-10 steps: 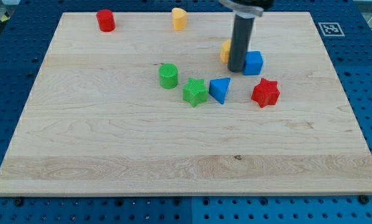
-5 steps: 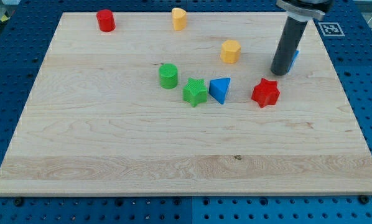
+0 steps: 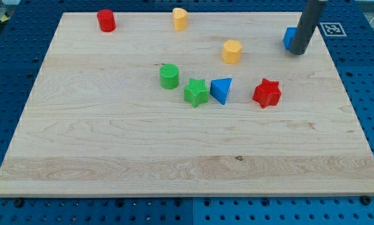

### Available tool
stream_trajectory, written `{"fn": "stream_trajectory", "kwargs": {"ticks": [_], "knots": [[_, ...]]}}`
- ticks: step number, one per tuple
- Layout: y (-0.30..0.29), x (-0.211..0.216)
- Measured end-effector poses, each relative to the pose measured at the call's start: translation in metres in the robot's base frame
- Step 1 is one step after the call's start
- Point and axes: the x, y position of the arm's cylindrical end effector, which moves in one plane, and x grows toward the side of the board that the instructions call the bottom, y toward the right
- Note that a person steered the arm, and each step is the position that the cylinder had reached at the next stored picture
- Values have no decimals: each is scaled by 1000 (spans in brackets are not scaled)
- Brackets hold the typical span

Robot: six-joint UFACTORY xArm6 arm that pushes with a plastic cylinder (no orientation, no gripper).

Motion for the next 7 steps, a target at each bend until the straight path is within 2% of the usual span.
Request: {"fn": "stream_trajectory", "kwargs": {"ticks": [1,3,4,7], "knots": [[-8,-7],[29,-24],[22,-37],[20,-38]]}}
